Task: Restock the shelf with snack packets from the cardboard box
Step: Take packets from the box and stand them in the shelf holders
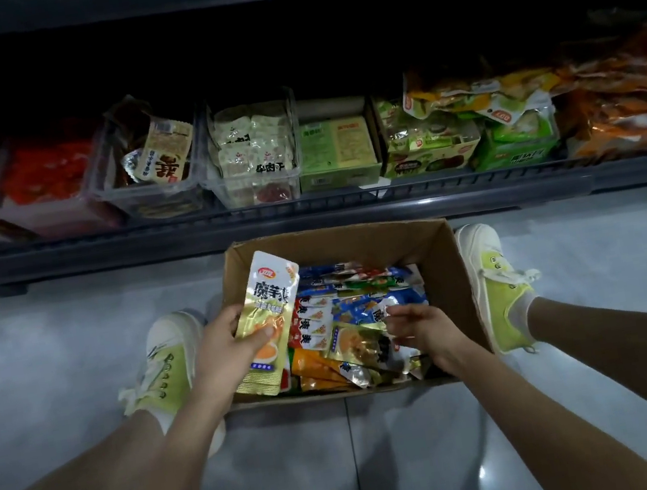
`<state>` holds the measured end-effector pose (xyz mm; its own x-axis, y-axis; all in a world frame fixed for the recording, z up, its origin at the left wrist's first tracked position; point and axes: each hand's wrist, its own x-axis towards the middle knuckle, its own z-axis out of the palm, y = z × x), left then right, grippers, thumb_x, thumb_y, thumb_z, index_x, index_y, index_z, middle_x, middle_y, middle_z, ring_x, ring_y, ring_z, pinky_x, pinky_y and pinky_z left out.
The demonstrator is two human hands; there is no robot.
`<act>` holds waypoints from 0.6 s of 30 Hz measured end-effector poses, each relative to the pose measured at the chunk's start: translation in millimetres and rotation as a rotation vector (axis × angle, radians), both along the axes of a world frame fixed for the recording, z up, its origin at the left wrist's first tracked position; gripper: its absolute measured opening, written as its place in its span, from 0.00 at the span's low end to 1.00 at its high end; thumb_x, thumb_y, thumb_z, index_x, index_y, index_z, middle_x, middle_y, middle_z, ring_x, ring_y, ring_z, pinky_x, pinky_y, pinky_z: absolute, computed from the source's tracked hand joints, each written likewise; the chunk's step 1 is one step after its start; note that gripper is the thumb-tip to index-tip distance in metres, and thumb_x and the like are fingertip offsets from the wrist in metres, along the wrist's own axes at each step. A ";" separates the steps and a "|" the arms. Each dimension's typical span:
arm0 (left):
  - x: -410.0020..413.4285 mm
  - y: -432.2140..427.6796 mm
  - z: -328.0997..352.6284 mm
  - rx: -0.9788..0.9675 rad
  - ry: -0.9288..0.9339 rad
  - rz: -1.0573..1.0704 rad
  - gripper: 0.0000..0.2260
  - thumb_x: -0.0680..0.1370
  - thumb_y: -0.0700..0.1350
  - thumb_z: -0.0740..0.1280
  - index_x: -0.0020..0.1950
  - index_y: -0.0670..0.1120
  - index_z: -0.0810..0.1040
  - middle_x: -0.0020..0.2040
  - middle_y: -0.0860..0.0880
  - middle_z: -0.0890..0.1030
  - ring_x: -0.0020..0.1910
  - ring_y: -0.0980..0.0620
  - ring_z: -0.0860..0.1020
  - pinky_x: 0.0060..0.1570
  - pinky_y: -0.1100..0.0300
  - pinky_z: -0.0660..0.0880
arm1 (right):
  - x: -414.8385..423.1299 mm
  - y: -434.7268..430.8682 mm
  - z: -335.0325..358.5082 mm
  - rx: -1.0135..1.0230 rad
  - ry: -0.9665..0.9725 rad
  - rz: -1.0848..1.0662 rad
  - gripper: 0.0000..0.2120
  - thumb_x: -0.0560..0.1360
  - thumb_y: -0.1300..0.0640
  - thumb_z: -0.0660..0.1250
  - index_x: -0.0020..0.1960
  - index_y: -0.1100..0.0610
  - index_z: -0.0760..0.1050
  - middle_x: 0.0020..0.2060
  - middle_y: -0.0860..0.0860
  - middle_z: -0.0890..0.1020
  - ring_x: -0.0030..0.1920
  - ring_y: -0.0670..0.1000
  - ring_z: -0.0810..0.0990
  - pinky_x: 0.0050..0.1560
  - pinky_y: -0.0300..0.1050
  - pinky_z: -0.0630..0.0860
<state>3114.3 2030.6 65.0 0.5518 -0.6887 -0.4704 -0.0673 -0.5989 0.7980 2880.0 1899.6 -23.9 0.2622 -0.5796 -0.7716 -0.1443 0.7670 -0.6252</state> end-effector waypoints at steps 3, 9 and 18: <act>2.2 2.4 -10.6 0.004 0.006 0.077 0.13 0.73 0.39 0.72 0.56 0.44 0.77 0.51 0.46 0.83 0.49 0.46 0.82 0.52 0.43 0.78 | -5.2 4.7 -19.5 0.006 0.116 0.004 0.18 0.71 0.74 0.68 0.60 0.69 0.73 0.46 0.60 0.80 0.40 0.54 0.79 0.32 0.40 0.77; 3.7 -3.8 -24.1 0.029 0.003 0.127 0.10 0.74 0.40 0.72 0.53 0.50 0.77 0.49 0.49 0.83 0.47 0.47 0.82 0.53 0.42 0.77 | 1.4 -5.3 -60.5 -0.107 0.521 0.356 0.23 0.71 0.64 0.74 0.63 0.62 0.71 0.56 0.59 0.78 0.53 0.58 0.80 0.43 0.44 0.79; -0.3 -9.1 -33.2 0.073 -0.015 0.117 0.10 0.73 0.41 0.73 0.51 0.51 0.78 0.50 0.48 0.84 0.48 0.46 0.82 0.53 0.43 0.77 | 33.1 -4.2 -77.0 -0.109 0.545 0.280 0.26 0.68 0.61 0.76 0.62 0.62 0.71 0.57 0.57 0.78 0.55 0.57 0.79 0.49 0.45 0.78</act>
